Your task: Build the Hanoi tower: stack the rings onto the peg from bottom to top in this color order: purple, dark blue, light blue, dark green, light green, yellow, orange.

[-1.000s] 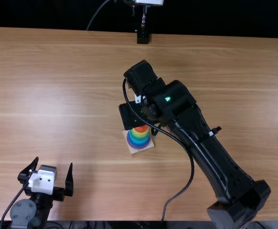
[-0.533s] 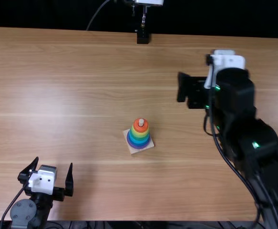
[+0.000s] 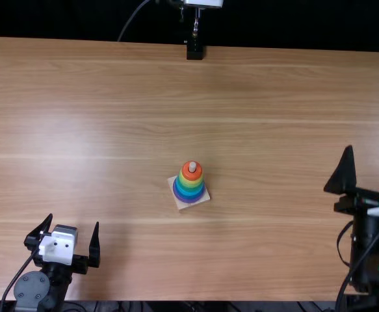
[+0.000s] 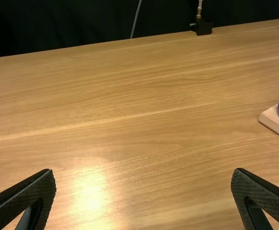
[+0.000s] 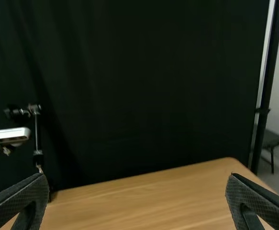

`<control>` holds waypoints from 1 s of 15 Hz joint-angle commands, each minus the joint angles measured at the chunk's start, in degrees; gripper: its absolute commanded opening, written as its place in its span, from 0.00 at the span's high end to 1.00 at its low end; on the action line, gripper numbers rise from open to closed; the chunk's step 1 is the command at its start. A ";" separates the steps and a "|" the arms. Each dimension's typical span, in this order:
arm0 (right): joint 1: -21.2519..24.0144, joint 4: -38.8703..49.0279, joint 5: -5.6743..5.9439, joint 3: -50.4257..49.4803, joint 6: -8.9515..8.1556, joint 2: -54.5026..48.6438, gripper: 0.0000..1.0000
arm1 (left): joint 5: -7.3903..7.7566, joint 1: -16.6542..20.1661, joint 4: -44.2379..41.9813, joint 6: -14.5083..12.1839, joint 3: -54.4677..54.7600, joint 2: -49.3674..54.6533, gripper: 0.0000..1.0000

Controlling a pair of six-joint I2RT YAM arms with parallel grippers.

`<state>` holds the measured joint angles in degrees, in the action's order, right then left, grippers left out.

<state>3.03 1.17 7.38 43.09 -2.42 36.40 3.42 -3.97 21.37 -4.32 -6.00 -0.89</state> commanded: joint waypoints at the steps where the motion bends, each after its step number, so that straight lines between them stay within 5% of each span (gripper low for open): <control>1: 1.89 0.03 -3.58 -3.63 0.73 -4.59 0.00 | 0.90 0.63 4.69 -0.75 6.00 0.89 0.00; 2: 2.16 -0.49 -6.95 -6.00 1.04 -8.81 0.00 | 0.90 0.63 4.79 -0.75 6.00 0.89 0.00; 3: 2.69 -2.18 -11.91 -8.55 1.57 -12.23 0.00 | 0.90 0.63 4.69 -0.75 6.00 0.89 0.00; 4: 3.74 -3.45 -15.08 -10.40 1.68 -14.87 0.00 | 0.90 0.63 4.79 -0.75 6.00 0.89 0.00; 9: 3.65 -13.25 -15.60 -22.09 1.57 -26.12 0.00 | 0.90 0.63 4.69 -0.75 6.00 0.89 0.00; 13: 3.56 -13.36 -14.55 -29.56 0.52 -32.36 0.00 | 0.90 0.63 4.69 -0.75 6.00 0.89 0.00; 15: 3.56 -13.36 -11.38 -31.40 0.52 -34.21 0.00 | 0.90 0.63 4.79 -0.75 6.00 0.89 0.00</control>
<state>6.44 -12.38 -5.98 12.80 -1.50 3.38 3.42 -3.97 21.39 -4.29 -6.00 -0.89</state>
